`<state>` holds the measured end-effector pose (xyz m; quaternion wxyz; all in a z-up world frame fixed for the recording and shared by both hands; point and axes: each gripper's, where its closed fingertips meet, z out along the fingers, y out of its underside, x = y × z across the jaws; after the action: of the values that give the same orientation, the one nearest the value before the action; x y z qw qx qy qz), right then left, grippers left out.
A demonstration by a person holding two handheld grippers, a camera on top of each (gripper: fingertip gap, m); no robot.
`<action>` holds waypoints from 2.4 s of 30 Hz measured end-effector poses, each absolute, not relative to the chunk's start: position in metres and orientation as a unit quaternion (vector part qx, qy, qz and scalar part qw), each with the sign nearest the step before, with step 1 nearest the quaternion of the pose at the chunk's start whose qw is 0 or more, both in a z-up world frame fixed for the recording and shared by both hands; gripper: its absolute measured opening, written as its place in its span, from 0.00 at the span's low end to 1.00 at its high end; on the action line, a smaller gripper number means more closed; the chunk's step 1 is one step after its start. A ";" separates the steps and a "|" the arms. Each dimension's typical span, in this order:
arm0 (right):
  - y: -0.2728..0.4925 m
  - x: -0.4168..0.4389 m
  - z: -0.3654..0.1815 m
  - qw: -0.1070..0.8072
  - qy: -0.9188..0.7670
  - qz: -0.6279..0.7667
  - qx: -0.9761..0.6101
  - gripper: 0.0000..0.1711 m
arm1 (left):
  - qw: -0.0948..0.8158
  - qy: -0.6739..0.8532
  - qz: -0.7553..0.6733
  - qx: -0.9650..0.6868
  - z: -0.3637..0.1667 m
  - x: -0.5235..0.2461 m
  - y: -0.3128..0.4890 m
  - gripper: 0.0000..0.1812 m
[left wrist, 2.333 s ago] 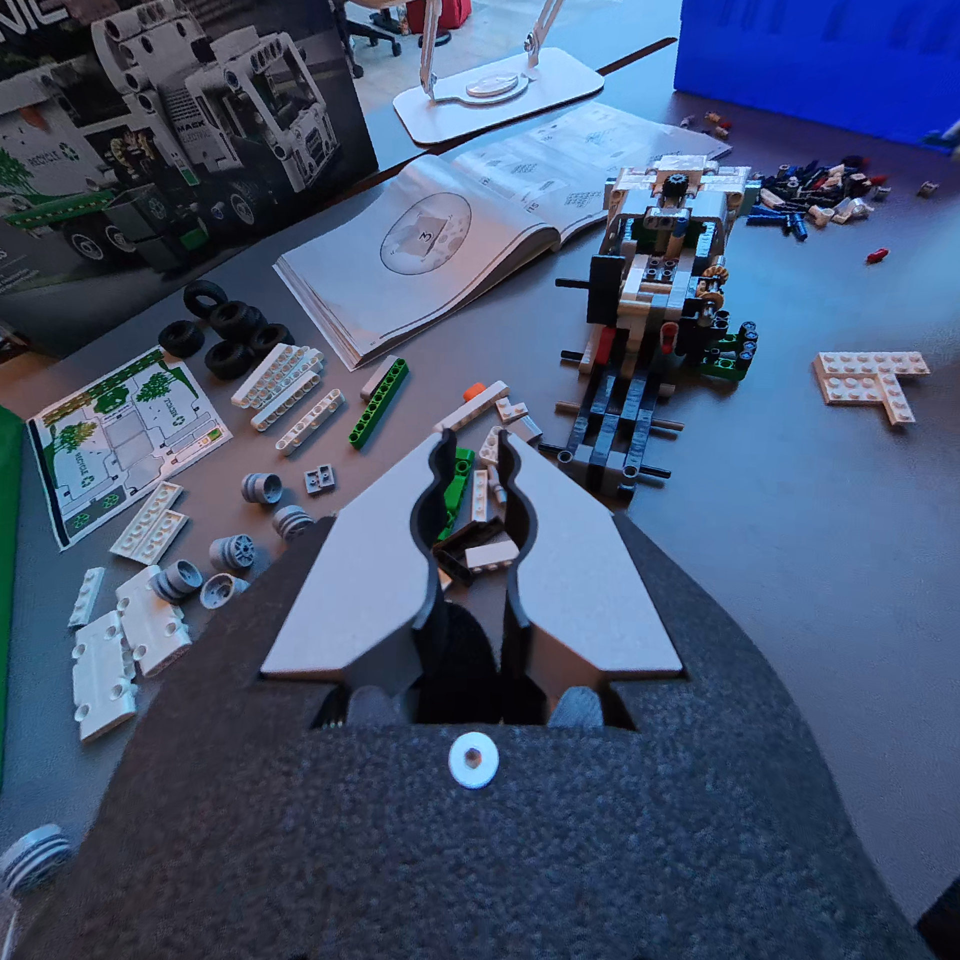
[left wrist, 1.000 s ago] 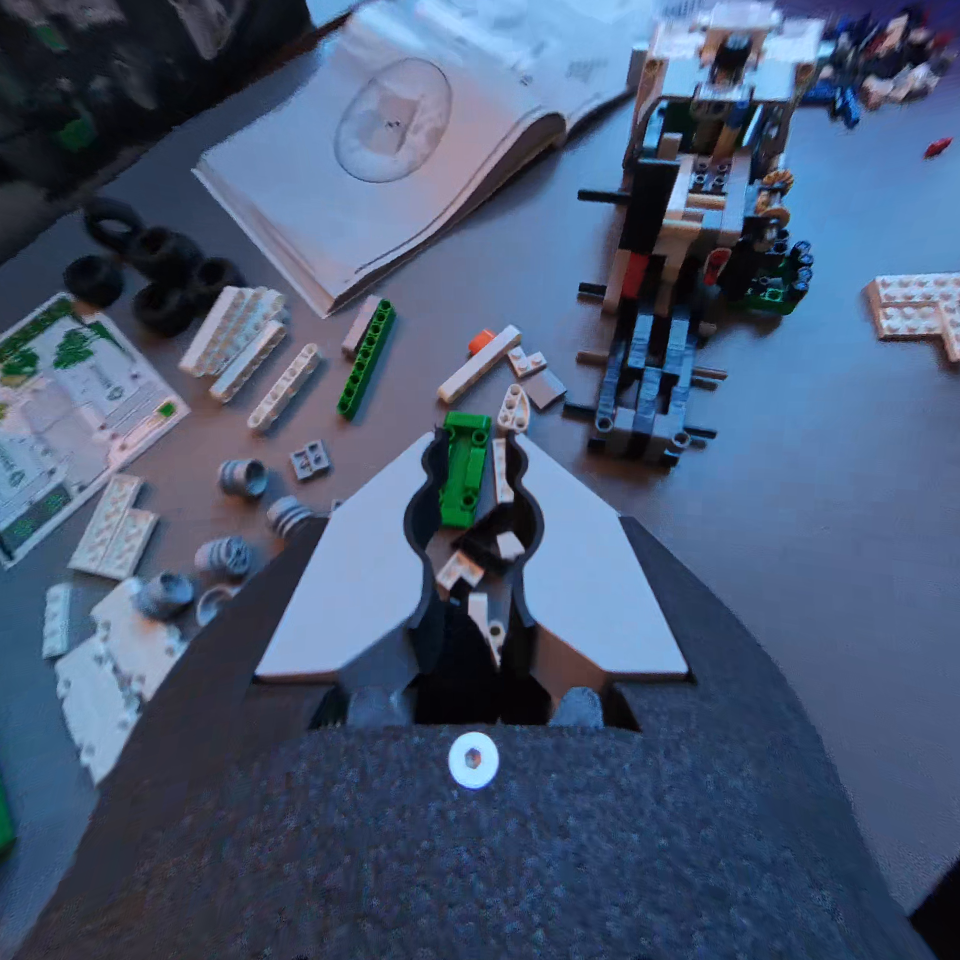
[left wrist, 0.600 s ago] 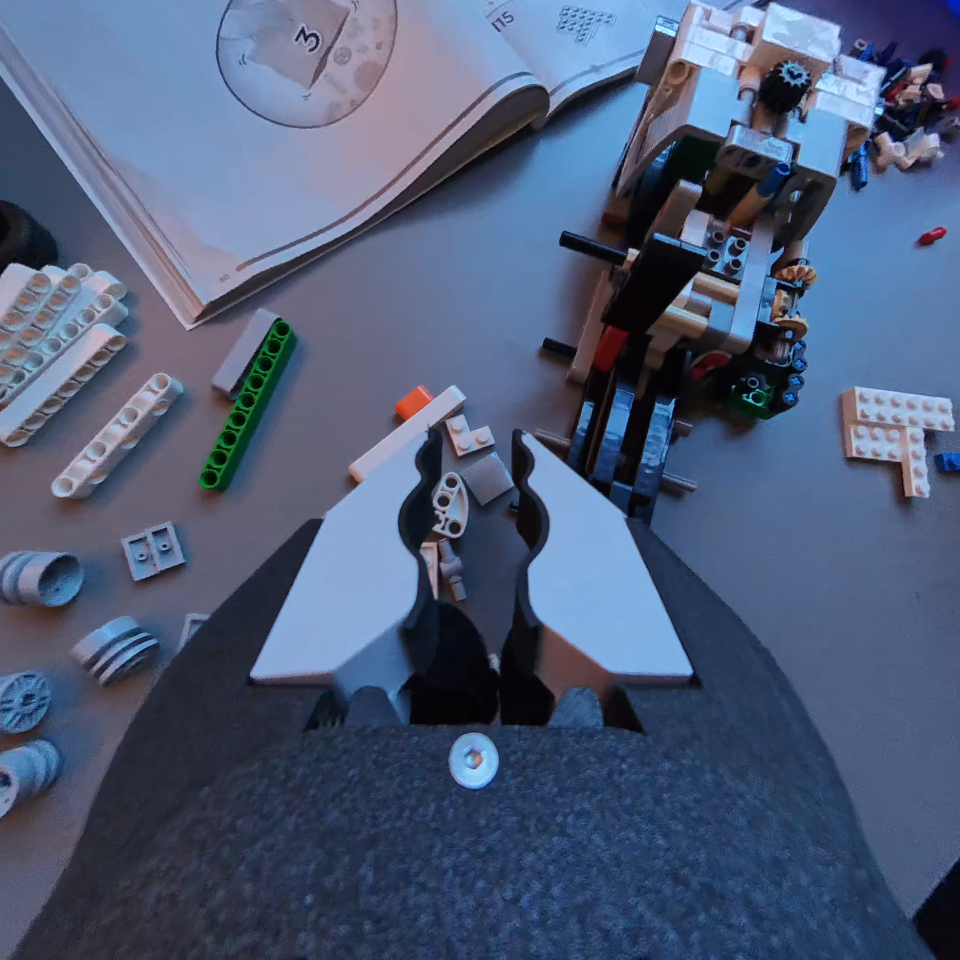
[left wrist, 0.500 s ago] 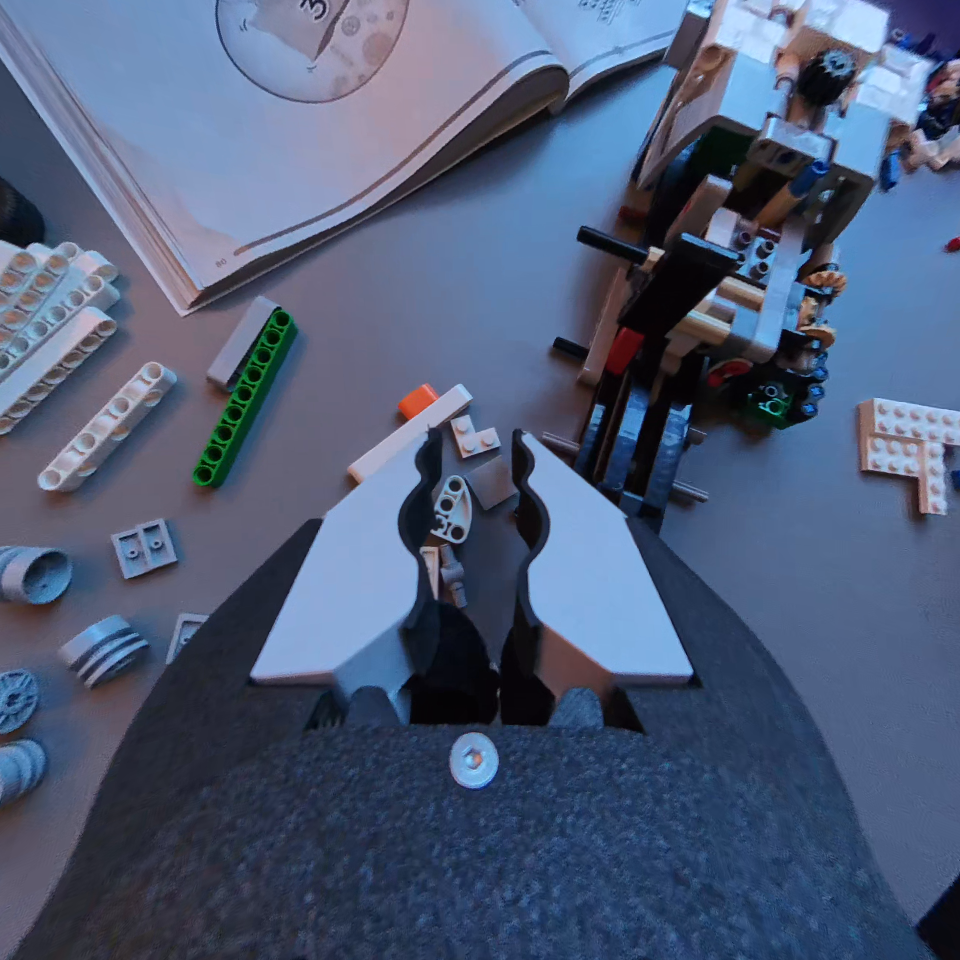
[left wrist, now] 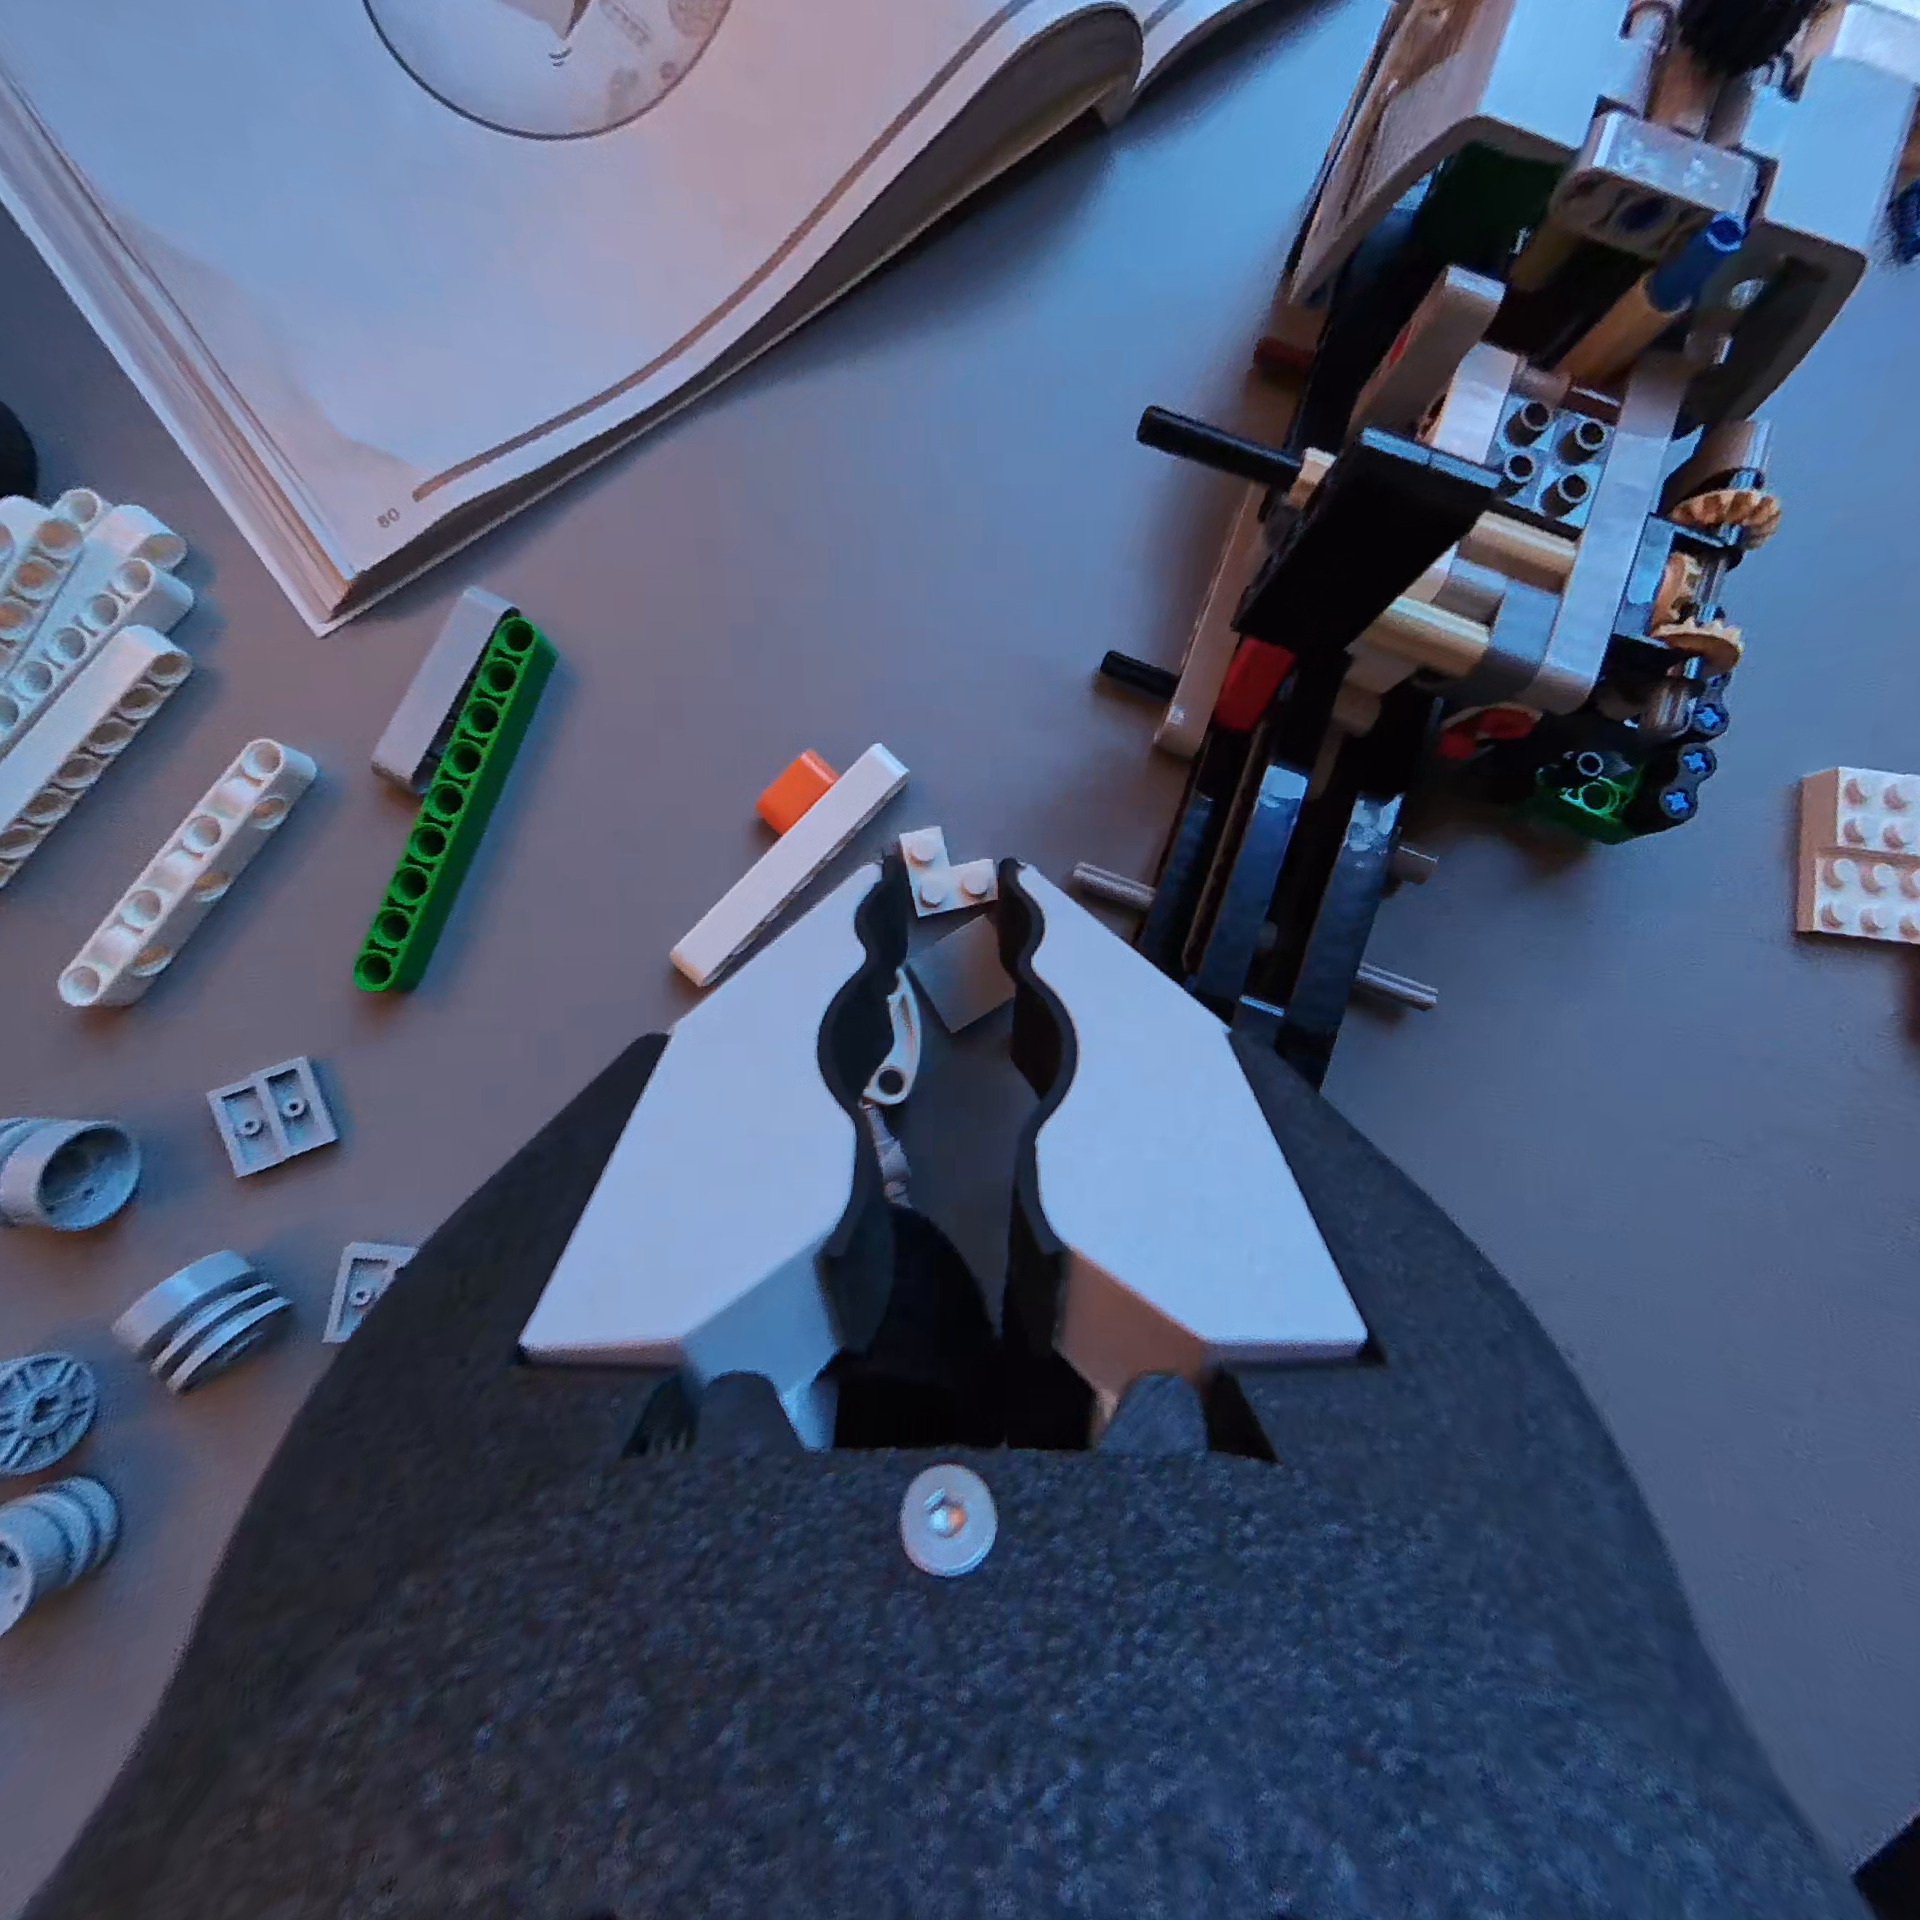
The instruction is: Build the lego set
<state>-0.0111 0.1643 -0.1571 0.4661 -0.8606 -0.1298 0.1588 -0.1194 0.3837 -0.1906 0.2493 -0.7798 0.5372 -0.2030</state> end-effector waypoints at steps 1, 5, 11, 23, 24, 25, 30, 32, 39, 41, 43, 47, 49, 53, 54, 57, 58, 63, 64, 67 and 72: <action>0.164 -0.010 -0.157 0.467 -0.129 0.159 -0.860 0.11 | 0.249 0.540 -0.203 -0.778 -0.190 -0.119 0.383 0.08; 0.166 -0.007 -0.154 0.470 -0.129 0.156 -0.859 0.11 | 0.275 0.543 -0.210 -0.765 -0.174 -0.119 0.383 0.08; 0.176 0.009 -0.146 0.493 -0.108 0.127 -0.854 0.10 | 0.306 0.608 -0.307 -0.665 -0.113 -0.116 0.332 0.08; 0.191 0.050 -0.143 0.516 -0.016 0.068 -0.854 0.11 | 0.189 0.725 -0.324 -0.577 -0.167 -0.114 0.224 0.08; 0.191 0.050 -0.143 0.515 -0.015 0.070 -0.854 0.11 | 0.193 0.730 -0.313 -0.576 -0.171 -0.113 0.224 0.08; 0.190 0.049 -0.144 0.515 -0.015 0.072 -0.854 0.11 | 0.196 0.734 -0.306 -0.574 -0.174 -0.112 0.224 0.08; 0.186 0.047 -0.145 0.515 -0.011 0.074 -0.854 0.11 | 0.189 0.740 -0.294 -0.575 -0.184 -0.111 0.221 0.08; 0.185 0.042 -0.145 0.517 -0.002 0.095 -0.851 0.11 | 0.195 0.745 -0.283 -0.572 -0.187 -0.111 0.221 0.08; 0.182 0.039 -0.138 0.526 0.001 0.104 -0.844 0.10 | 0.206 0.741 -0.287 -0.571 -0.190 -0.108 0.214 0.08; 0.182 0.042 -0.138 0.526 0.004 0.100 -0.845 0.10 | 0.212 0.737 -0.291 -0.572 -0.190 -0.108 0.215 0.08; 0.183 0.044 -0.138 0.526 0.008 0.098 -0.845 0.10 | 0.219 0.730 -0.291 -0.578 -0.190 -0.110 0.218 0.13; 0.186 0.050 -0.137 0.525 0.010 0.081 -0.847 0.10 | 0.243 0.692 -0.313 -0.603 -0.180 -0.121 0.231 0.15; 0.189 0.055 -0.136 0.528 0.016 0.068 -0.847 0.10 | 0.262 0.662 -0.335 -0.617 -0.169 -0.131 0.241 0.15; 0.198 0.064 -0.132 0.538 0.029 0.048 -0.841 0.10 | 0.326 0.584 -0.355 -0.653 -0.147 -0.161 0.277 0.14; 0.201 0.066 -0.130 0.543 0.032 0.040 -0.839 0.10 | 0.345 0.562 -0.350 -0.665 -0.144 -0.172 0.291 0.14; 0.211 0.074 -0.126 0.560 0.043 0.020 -0.827 0.10 | 0.375 0.500 -0.318 -0.713 -0.142 -0.209 0.333 0.14; 0.214 0.075 -0.124 0.568 0.045 0.015 -0.821 0.10 | 0.381 0.478 -0.303 -0.731 -0.144 -0.223 0.347 0.14; 0.231 0.082 -0.120 0.576 0.043 -0.012 -0.816 0.09 | 0.408 0.411 -0.275 -0.767 -0.144 -0.274 0.394 0.14; 0.234 0.083 -0.120 0.576 0.043 -0.017 -0.816 0.09 | 0.416 0.405 -0.268 -0.769 -0.144 -0.281 0.401 0.14; 0.242 0.086 -0.122 0.575 0.037 -0.039 -0.816 0.09 | 0.424 0.400 -0.253 -0.772 -0.146 -0.294 0.415 0.14; 0.248 0.092 -0.126 0.572 0.036 -0.071 -0.817 0.08 | 0.420 0.403 -0.233 -0.779 -0.155 -0.306 0.428 0.14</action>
<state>0.0924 0.2483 -0.1256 0.5719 -0.8165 0.0360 -0.0706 -0.3059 0.4276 -0.1548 0.4196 -0.7792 0.4029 -0.2333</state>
